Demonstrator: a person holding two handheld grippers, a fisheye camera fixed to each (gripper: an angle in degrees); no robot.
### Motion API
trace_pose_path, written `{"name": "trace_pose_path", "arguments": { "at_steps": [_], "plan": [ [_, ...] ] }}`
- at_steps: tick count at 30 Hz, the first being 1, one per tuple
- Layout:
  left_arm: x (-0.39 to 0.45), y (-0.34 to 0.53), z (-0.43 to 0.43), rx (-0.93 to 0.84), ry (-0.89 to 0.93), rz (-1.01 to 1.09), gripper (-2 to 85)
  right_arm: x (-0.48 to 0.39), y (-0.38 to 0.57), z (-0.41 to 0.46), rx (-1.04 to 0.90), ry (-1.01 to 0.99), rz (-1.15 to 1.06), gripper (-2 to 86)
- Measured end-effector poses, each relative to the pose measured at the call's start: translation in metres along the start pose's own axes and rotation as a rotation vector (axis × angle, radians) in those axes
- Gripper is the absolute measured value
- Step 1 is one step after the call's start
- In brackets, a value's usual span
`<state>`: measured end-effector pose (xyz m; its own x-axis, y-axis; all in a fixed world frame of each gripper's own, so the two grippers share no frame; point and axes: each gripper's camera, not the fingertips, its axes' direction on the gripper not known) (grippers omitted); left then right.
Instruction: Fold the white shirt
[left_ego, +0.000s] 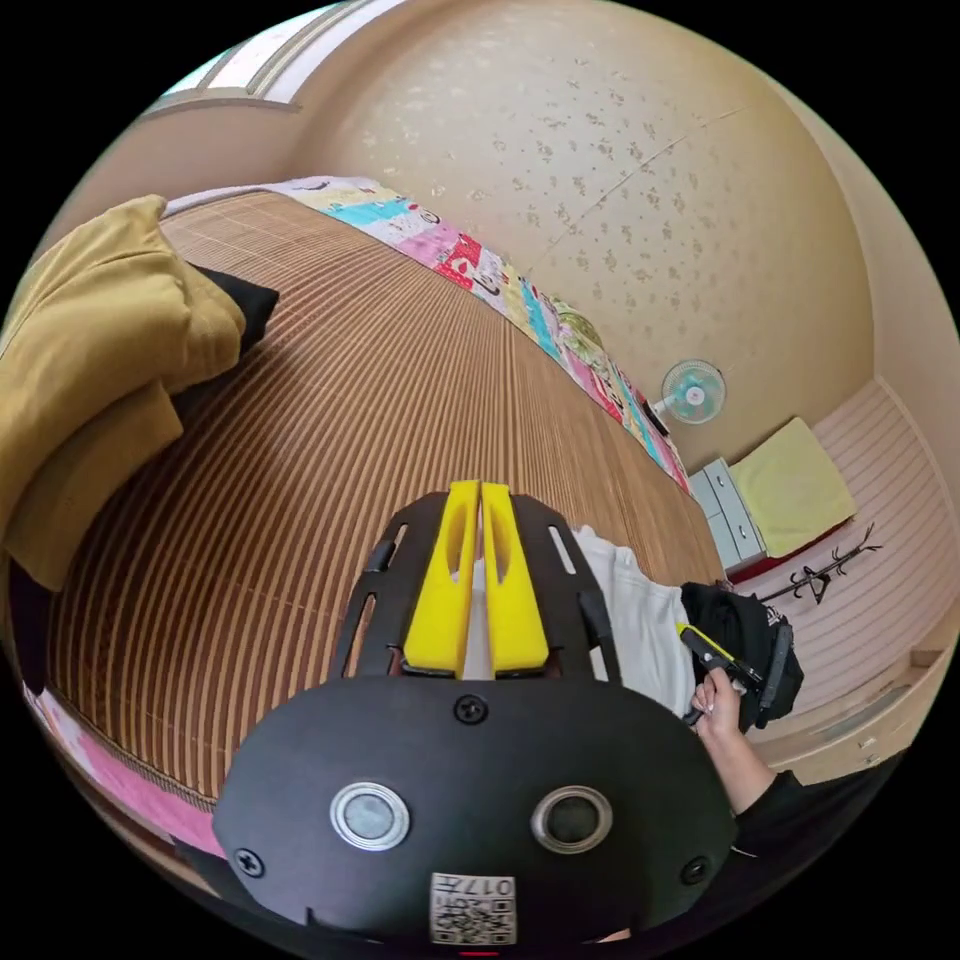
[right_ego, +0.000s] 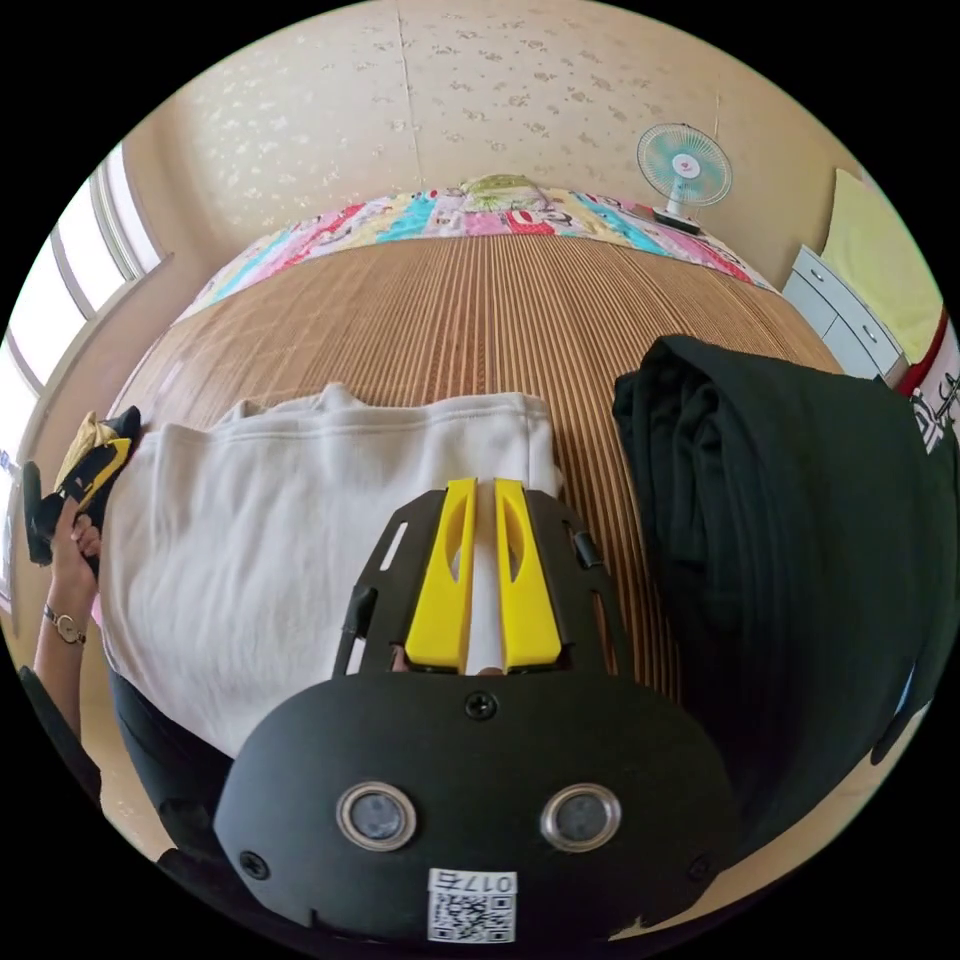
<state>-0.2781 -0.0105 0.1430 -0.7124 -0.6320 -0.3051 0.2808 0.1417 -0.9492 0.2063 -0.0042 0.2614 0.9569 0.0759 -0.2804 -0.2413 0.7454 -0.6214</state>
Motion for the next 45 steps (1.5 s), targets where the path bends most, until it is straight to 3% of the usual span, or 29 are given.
{"name": "trace_pose_path", "arguments": {
  "at_steps": [5,9,14,17,19,24,33,41,45],
  "plan": [
    [-0.019,0.014,0.008,-0.02,0.11,0.006,0.3,-0.016,0.01,0.022,0.018,0.1,-0.03,3.4],
    [-0.006,0.03,-0.002,-0.012,0.317,0.105,11.1,-0.008,0.022,0.028,0.041,0.072,-0.022,3.3],
    [0.006,0.015,0.04,-0.195,0.134,0.104,11.4,0.003,0.032,0.034,0.055,0.048,-0.01,3.2],
    [0.004,0.017,0.04,-0.119,0.177,0.102,4.2,0.007,0.037,0.036,0.056,0.052,-0.015,3.2],
    [0.009,0.027,0.021,-0.002,0.062,0.101,3.8,0.015,0.039,0.037,0.053,0.031,-0.011,3.1],
    [-0.005,0.033,0.043,-0.049,-0.093,0.059,3.9,0.028,0.045,0.039,0.046,0.017,-0.008,3.0],
    [-0.086,0.071,-0.059,0.07,0.159,-0.104,10.9,0.057,0.053,0.036,0.041,-0.024,-0.004,2.8],
    [-0.105,0.172,-0.119,-0.109,0.25,0.028,13.2,0.08,0.057,0.029,0.042,-0.049,-0.003,2.7],
    [-0.11,0.183,-0.128,-0.18,0.194,0.067,9.6,0.097,0.059,0.023,0.043,-0.089,0.01,2.7]
  ]
}}
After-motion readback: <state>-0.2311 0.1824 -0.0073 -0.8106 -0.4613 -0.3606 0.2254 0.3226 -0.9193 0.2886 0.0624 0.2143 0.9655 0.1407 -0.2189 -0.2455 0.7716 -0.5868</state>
